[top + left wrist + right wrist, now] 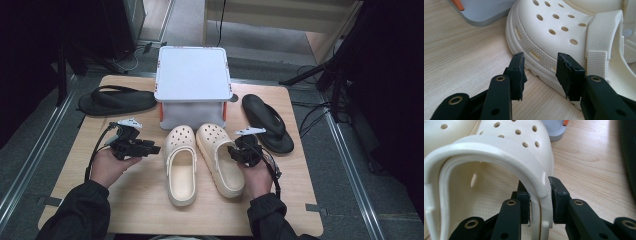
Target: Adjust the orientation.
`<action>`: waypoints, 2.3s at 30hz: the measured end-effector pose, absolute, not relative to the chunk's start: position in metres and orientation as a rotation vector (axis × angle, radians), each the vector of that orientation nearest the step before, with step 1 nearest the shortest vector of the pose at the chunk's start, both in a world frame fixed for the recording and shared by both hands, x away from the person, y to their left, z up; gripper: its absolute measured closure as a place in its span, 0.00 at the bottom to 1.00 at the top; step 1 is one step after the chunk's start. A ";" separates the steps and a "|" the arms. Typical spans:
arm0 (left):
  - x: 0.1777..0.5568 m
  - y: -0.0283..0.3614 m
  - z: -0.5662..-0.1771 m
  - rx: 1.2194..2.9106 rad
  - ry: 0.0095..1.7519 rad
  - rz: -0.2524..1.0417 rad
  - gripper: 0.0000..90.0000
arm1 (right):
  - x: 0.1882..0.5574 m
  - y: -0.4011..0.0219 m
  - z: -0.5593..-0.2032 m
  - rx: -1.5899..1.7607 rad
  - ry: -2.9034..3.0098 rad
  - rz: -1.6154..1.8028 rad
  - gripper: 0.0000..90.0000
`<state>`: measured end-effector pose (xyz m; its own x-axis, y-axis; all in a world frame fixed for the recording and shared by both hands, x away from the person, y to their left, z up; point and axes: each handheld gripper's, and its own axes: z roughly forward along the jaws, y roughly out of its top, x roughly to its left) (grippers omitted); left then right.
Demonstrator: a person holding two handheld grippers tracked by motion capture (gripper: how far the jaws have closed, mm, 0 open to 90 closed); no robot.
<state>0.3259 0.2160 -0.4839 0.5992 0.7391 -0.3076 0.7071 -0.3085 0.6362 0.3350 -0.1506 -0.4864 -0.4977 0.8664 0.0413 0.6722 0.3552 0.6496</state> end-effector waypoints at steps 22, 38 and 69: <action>0.332 0.220 -0.481 2.048 1.165 -0.004 0.81 | 0.317 -0.189 -0.453 1.341 2.387 1.140 0.86; 0.343 0.213 -0.494 2.103 1.128 -0.040 1.00 | 0.340 -0.204 -0.479 1.355 2.442 1.086 1.00; 0.338 0.188 -0.507 2.177 1.082 -0.101 0.99 | 0.342 -0.178 -0.494 1.317 2.516 1.110 1.00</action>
<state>0.3380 0.1880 -0.5071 0.6491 0.6731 -0.3545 0.7270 -0.4115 0.5497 0.3424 -0.1784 -0.4937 -0.6234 0.7449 0.2377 0.6777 0.3631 0.6394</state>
